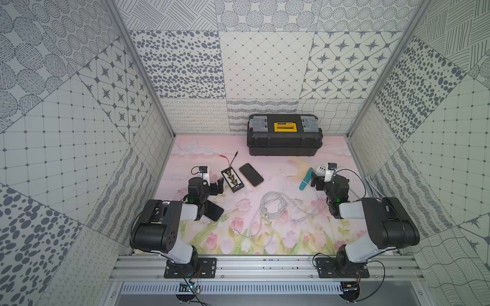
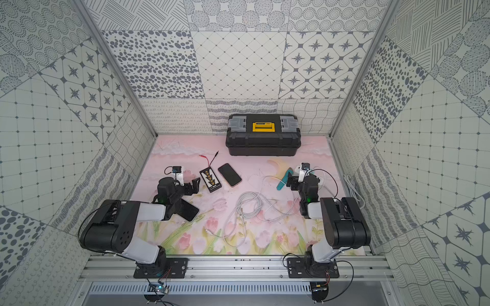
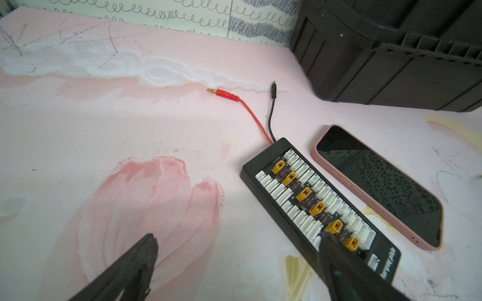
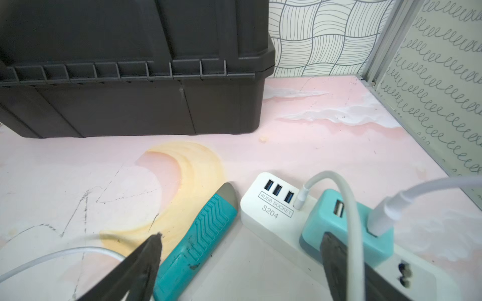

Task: Plug the charging cable into the phone
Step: Pick up the charging cable from the center of the board.

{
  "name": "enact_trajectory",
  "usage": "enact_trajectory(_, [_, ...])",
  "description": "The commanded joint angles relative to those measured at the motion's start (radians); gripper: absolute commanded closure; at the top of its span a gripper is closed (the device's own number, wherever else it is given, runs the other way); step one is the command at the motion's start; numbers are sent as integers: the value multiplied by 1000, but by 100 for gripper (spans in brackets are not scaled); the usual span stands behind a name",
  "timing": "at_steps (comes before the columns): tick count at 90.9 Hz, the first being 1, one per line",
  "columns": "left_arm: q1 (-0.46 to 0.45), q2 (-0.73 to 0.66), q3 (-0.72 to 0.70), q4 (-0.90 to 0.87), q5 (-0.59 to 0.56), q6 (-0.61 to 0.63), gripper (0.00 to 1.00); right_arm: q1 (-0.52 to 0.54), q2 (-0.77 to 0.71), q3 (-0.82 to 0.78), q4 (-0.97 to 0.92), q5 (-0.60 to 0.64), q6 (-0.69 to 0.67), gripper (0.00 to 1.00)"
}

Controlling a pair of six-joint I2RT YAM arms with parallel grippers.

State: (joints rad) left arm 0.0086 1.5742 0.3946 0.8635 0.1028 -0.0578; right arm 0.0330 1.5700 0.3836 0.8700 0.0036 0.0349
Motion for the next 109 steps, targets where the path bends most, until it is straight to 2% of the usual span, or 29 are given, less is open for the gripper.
enact_trajectory(1, [-8, 5, 10, 10, -12, 16, 1, -1, 1, 16, 23, -5, -6, 3])
enact_trajectory(44, [-7, 3, 9, 13, -15, 17, 1, -7, -1, 16, 22, -18, -2, 3])
enact_trajectory(49, [-22, -29, -10, 35, -50, 20, 1, -7, 0, 16, 23, -18, -2, 3])
enact_trajectory(54, [-56, -105, -35, 16, -169, 19, 1, -6, 0, 16, 23, -19, -1, 3])
enact_trajectory(58, [-82, -214, -26, -84, -261, 15, 1, -7, 2, 17, 23, -19, -1, 3])
enact_trajectory(63, [-101, -358, 8, -282, -327, -70, 1, -7, 1, 16, 23, -20, 0, 3])
enact_trajectory(72, [-108, -563, 75, -684, -373, -383, 1, -11, 0, 15, 26, -27, 5, 3])
enact_trajectory(79, [-107, -670, 63, -858, -414, -619, 1, -13, 0, 15, 25, -27, 4, 3])
enact_trajectory(88, [-102, -754, 9, -848, -252, -647, 1, -12, 1, 17, 26, -22, 3, 3])
enact_trajectory(94, [-101, -781, 27, -912, -166, -693, 2, 0, -46, 22, -21, 11, -3, 3])
enact_trajectory(101, [-101, -790, 92, -1078, -128, -749, 4, 43, -203, 76, -248, 94, -18, 3])
enact_trajectory(105, [-101, -788, 129, -1144, -109, -785, 4, 57, -302, 122, -378, 133, 67, 3])
enact_trajectory(109, [-101, -779, 154, -1192, -48, -796, 7, 58, -389, 167, -501, 105, 147, 3])
